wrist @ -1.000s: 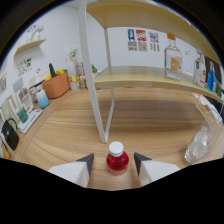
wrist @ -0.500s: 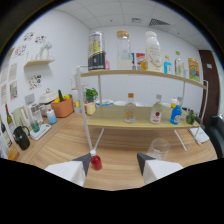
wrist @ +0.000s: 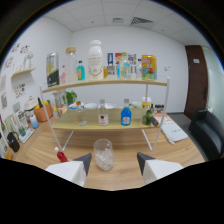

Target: Make me a cup of Vodka Sunrise.

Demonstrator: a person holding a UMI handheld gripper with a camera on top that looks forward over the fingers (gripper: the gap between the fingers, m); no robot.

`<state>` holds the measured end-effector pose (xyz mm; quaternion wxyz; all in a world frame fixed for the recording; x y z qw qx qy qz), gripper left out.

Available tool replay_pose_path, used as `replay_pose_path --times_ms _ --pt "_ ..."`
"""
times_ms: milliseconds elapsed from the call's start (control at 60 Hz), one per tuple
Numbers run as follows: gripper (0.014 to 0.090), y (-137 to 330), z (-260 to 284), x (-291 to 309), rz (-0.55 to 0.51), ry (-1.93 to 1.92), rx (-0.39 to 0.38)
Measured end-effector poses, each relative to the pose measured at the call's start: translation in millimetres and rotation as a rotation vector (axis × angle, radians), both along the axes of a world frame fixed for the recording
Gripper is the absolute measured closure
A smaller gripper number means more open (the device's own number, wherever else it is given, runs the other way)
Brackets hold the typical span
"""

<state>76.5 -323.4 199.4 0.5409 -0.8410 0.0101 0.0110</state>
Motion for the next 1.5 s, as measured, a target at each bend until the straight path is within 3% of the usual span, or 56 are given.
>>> replay_pose_path --times_ms 250,433,583,800,983,1267,1500 --pt "0.0192 62.2 124.6 72.9 -0.046 0.006 0.178" --pt "0.0195 124.2 176.2 113.3 -0.048 -0.002 0.254" --pt "0.0195 169.9 193.1 131.0 -0.040 -0.030 0.280" --pt "0.0215 214.8 187.5 133.5 0.011 0.000 0.252" --pt "0.0505 228.5 179.8 132.1 0.026 -0.015 0.242" --pt "0.0529 223.7 184.2 133.2 -0.007 -0.011 0.259" --pt "0.0536 183.6 223.8 128.6 -0.028 -0.015 0.330"
